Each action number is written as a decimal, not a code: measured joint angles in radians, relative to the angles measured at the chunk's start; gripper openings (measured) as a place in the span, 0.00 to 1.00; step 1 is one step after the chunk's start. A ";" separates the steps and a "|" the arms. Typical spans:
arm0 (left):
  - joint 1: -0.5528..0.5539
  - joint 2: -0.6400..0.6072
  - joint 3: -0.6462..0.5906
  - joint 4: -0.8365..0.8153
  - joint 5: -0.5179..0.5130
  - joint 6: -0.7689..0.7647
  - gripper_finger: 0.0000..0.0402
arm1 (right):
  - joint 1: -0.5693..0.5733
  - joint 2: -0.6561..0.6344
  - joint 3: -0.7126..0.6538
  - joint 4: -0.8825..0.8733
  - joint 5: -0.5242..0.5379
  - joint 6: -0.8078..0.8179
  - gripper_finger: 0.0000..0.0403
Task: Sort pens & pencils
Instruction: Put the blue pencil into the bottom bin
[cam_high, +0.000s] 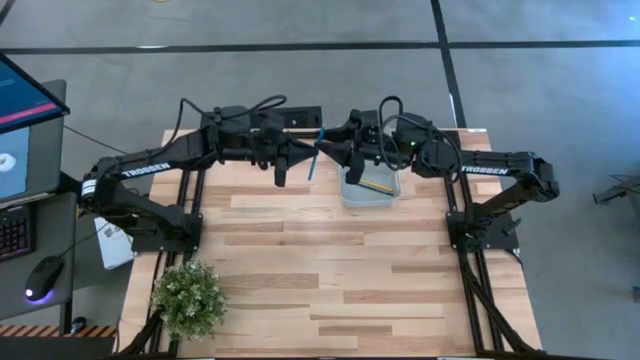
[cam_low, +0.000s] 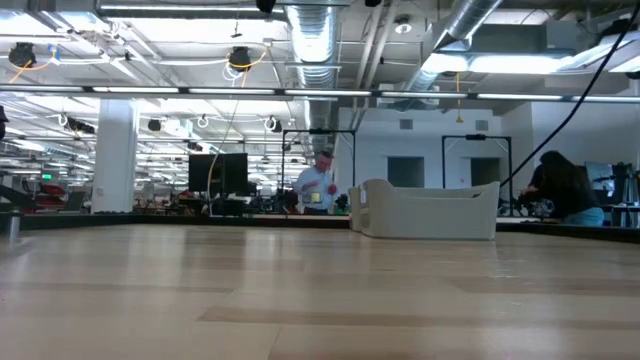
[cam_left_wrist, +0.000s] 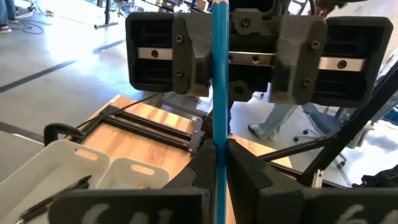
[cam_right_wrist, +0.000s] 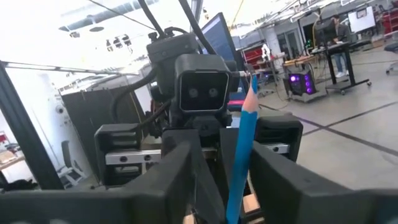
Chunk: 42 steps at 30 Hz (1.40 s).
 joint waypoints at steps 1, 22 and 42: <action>0.000 0.000 0.000 0.000 0.000 0.000 0.03 | 0.000 0.000 0.000 0.000 0.000 0.000 0.42; 0.000 0.001 0.000 -0.005 0.020 0.065 0.09 | 0.000 0.000 0.000 -0.040 -0.001 -0.035 0.11; -0.047 -0.005 0.000 -0.171 -0.047 0.330 0.30 | -0.102 0.000 0.000 -0.419 0.061 -0.131 0.11</action>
